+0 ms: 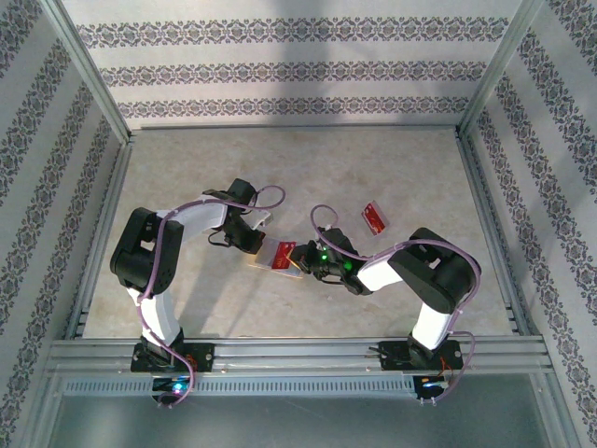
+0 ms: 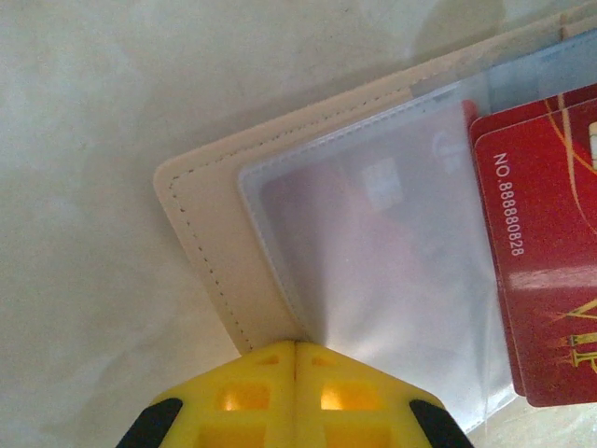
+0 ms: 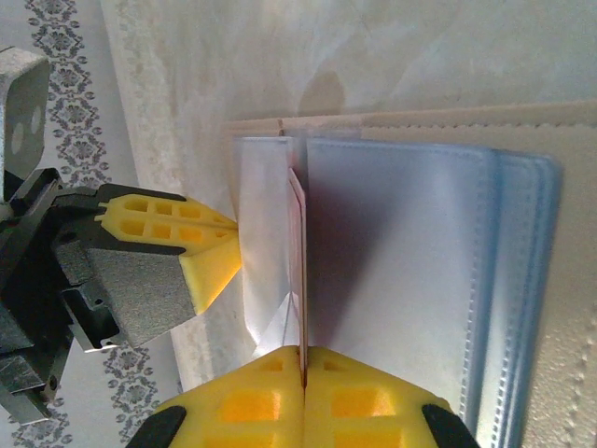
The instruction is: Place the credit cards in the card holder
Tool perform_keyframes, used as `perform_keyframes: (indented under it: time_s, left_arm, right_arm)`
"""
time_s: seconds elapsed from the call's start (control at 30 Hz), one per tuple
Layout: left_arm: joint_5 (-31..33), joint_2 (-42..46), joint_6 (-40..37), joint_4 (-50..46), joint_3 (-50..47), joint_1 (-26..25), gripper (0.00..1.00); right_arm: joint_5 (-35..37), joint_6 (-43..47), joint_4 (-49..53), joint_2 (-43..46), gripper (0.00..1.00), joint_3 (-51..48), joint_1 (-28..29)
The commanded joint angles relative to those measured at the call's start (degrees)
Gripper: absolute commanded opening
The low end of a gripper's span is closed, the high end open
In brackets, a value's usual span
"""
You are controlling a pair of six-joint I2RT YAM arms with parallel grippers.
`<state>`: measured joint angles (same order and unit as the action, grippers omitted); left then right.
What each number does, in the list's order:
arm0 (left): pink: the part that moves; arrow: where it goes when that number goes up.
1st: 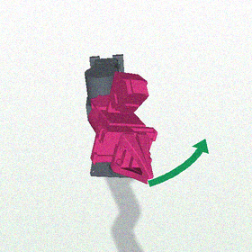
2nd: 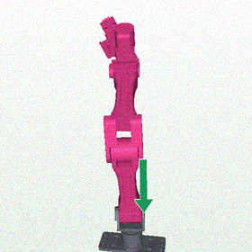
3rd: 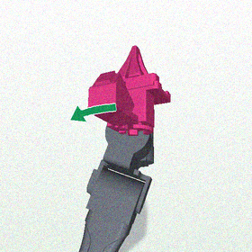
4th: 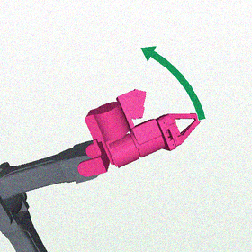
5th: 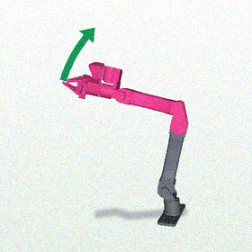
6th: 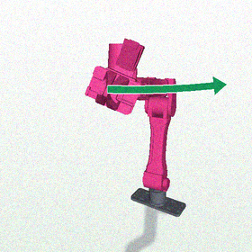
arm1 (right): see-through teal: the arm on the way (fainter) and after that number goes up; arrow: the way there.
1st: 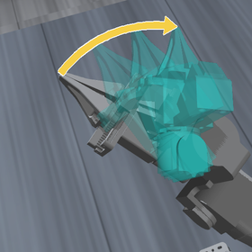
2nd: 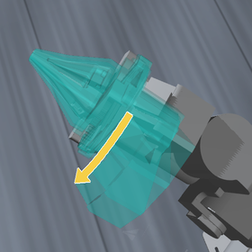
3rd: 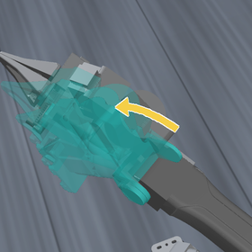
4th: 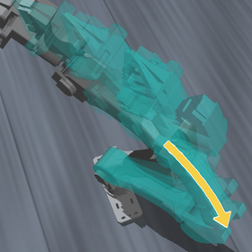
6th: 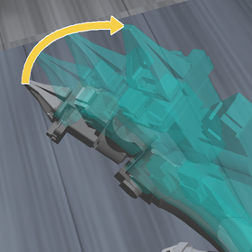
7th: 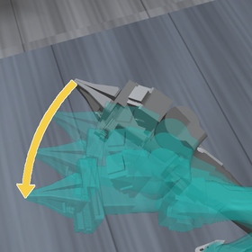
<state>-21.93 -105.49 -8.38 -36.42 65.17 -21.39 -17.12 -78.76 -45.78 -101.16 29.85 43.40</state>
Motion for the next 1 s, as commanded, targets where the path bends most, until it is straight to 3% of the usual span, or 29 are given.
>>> perform_keyframes:
  time_s: [0.0,0.97]
  left_arm:
    - [0.9,-1.7,-0.1,-0.9,-1.0,-1.5,0.00]
    - [0.8,-1.6,-0.1,-0.9,-0.9,-1.5,0.00]
  right_arm:
    - [1.8,-0.3,-1.1,-1.3,0.00,-0.5,0.2]
    - [2.0,-3.6,-6.2,-5.8,0.00,-0.6,1.5]
